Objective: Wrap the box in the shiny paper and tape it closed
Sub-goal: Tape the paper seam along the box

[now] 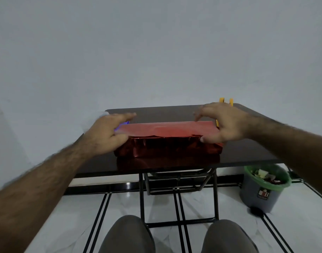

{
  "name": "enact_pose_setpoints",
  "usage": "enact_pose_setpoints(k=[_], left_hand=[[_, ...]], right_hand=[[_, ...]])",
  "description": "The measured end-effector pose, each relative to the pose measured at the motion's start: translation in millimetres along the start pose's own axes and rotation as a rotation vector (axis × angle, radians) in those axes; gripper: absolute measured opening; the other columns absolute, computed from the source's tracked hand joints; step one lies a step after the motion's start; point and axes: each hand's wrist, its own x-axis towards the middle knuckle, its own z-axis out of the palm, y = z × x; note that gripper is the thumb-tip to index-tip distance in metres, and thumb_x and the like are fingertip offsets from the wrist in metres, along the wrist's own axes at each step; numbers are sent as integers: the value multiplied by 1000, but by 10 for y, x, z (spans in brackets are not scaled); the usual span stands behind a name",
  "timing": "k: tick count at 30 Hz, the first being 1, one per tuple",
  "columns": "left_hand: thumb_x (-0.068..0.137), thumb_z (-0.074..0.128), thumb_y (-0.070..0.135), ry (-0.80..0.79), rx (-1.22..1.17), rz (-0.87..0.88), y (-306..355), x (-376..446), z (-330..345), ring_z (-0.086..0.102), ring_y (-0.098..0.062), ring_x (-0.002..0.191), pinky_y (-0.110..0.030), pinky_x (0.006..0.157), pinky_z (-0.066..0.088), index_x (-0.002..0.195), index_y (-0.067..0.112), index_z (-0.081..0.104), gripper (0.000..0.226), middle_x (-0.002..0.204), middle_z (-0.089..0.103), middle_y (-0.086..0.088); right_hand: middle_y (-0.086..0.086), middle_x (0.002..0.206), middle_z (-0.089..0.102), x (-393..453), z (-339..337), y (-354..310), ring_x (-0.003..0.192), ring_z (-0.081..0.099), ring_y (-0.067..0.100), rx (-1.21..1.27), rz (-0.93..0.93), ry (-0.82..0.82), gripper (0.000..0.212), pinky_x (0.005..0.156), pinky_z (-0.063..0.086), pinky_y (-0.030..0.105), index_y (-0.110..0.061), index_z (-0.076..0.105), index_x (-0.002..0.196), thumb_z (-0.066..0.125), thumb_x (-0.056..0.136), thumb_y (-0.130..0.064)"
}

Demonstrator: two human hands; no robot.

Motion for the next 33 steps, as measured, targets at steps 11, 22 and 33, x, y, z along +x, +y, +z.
enact_pose_setpoints(k=[11, 22, 33], left_hand=[[98, 64, 55, -14, 596, 150, 532, 177, 595, 63, -14, 130, -41, 117, 40, 144, 31, 63, 52, 141, 70, 10], [105, 58, 45, 70, 701, 191, 385, 68, 788, 68, -19, 128, -45, 116, 41, 142, 19, 68, 46, 141, 71, -1], [111, 31, 55, 72, 572, 102, 124, 448, 1008, 38, -14, 156, -44, 133, 11, 164, 22, 40, 63, 168, 43, 1]], right_hand=[[-8, 135, 71, 166, 538, -568, 128, 62, 13, -398, 47, 70, 55, 120, 33, 43, -34, 61, 143, 63, 95, -60], [2, 120, 79, 35, 899, -526, 111, 75, 22, -478, -43, 361, 36, 106, 51, 48, -16, 76, 127, 78, 93, -31], [19, 131, 73, 477, 1239, -143, 114, 74, 35, -623, 11, 365, 62, 113, 41, 61, -19, 64, 144, 81, 85, -20]])
